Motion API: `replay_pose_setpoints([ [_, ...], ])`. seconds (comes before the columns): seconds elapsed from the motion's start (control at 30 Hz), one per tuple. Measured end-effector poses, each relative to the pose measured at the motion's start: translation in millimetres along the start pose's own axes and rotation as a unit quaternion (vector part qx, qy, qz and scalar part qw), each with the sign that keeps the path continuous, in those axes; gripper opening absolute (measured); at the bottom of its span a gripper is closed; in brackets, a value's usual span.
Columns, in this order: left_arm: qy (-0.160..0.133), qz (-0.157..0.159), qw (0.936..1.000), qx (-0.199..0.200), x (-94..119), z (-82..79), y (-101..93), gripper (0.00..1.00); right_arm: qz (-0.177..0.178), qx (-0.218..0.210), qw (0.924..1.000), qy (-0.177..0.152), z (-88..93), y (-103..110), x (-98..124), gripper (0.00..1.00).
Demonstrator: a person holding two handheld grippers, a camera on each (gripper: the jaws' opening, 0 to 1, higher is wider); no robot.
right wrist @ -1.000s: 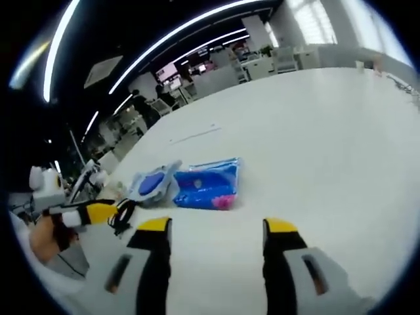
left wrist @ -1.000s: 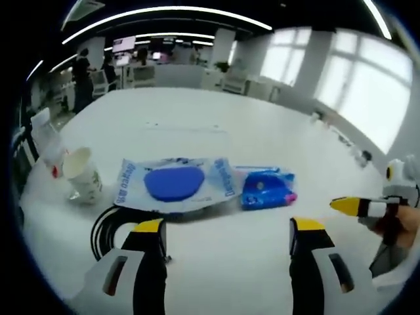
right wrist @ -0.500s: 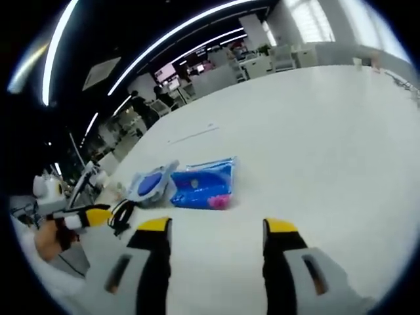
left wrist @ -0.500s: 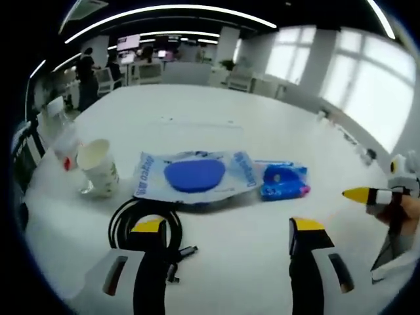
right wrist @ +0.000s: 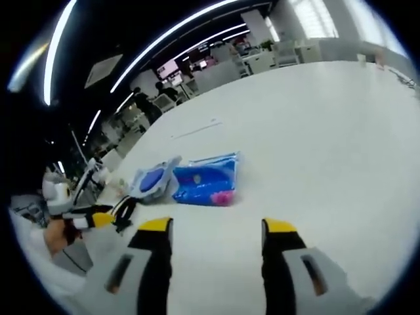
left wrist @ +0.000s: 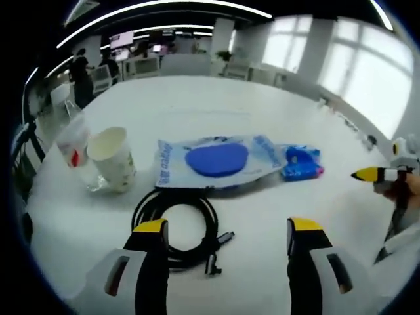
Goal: Arrange the tabletop items into an orderly group along one side of the table until the central work area is clear of visible clutter.
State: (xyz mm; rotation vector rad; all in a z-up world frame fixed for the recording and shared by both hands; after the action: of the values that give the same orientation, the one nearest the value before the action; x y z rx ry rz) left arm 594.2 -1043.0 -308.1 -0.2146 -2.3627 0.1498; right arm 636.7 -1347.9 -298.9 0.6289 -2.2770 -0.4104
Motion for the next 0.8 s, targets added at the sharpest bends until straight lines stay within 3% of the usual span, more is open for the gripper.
replay_pose_setpoints([
  [0.27,0.032,0.024,0.9986,-0.034,-11.4,9.8,5.5,0.65,-0.001,-0.008,0.9999,0.007,4.0,-2.1,-1.0,0.51],
  [0.8,0.074,0.025,0.9925,-0.094,-24.5,30.8,14.0,0.54,-0.001,-0.036,0.9992,0.015,12.4,-4.8,-0.1,0.50],
])
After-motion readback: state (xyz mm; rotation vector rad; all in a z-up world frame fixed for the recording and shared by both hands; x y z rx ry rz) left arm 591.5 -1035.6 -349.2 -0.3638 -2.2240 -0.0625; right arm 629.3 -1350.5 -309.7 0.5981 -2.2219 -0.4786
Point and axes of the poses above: the point that each gripper's makers call its tool centre point, and the gripper's own axes: x roughly backward along the fingers, y roughly to its left, z roughly out of its underside, the point moved 2 cm from there along x, roughly backward along the fingers, and after that the axes turned 1 degree about -z, right-handed, at the moved point
